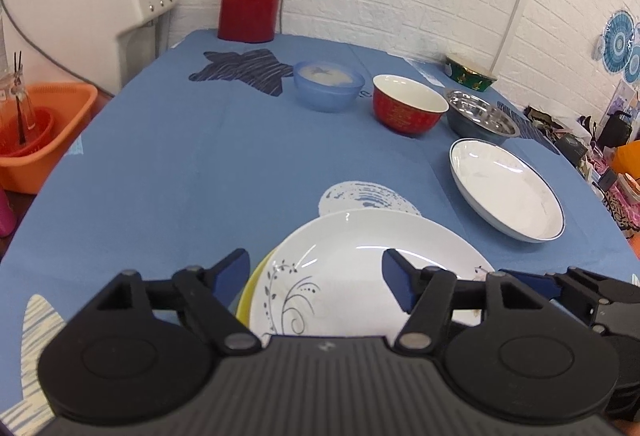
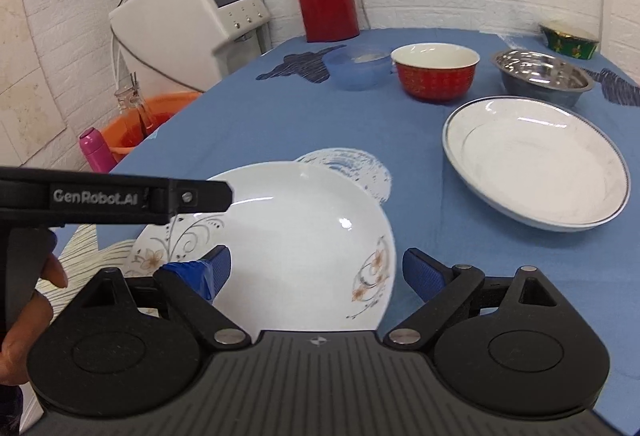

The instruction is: Organize plates and bowls

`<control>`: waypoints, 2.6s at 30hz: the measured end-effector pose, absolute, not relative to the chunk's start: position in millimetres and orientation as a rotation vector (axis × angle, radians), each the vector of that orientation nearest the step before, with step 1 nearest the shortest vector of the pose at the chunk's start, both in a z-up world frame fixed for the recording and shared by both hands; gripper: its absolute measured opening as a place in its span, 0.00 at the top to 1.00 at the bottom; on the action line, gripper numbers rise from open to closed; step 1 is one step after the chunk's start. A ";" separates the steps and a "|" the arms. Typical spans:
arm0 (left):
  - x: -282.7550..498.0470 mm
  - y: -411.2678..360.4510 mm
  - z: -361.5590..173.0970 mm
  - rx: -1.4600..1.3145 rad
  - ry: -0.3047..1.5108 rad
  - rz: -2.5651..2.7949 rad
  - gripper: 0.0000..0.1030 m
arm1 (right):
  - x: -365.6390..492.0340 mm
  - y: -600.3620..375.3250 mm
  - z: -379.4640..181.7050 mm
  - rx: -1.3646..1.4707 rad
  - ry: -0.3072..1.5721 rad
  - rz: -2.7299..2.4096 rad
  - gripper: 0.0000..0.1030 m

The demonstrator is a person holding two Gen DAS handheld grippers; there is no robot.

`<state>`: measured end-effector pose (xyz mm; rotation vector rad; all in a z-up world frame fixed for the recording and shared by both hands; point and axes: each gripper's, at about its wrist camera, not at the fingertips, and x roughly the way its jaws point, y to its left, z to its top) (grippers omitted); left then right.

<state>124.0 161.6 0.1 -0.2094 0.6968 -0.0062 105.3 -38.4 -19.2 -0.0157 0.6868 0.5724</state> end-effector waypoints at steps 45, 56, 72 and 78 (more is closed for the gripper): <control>303.7 53.0 1.3 -0.185 0.927 -0.212 0.31 | 231.7 -184.9 -14.0 0.095 0.735 0.239 0.21; 334.3 29.1 -19.2 -0.153 0.988 -0.204 0.31 | 245.0 -178.5 -24.3 0.047 0.748 0.255 0.19; 325.0 9.9 -23.3 -0.052 0.926 -0.173 0.42 | 230.1 -157.5 -34.0 -0.038 0.660 0.284 0.19; 321.2 7.6 -20.2 -0.067 0.934 -0.180 0.56 | 230.8 -161.2 -29.4 0.027 0.676 0.284 0.21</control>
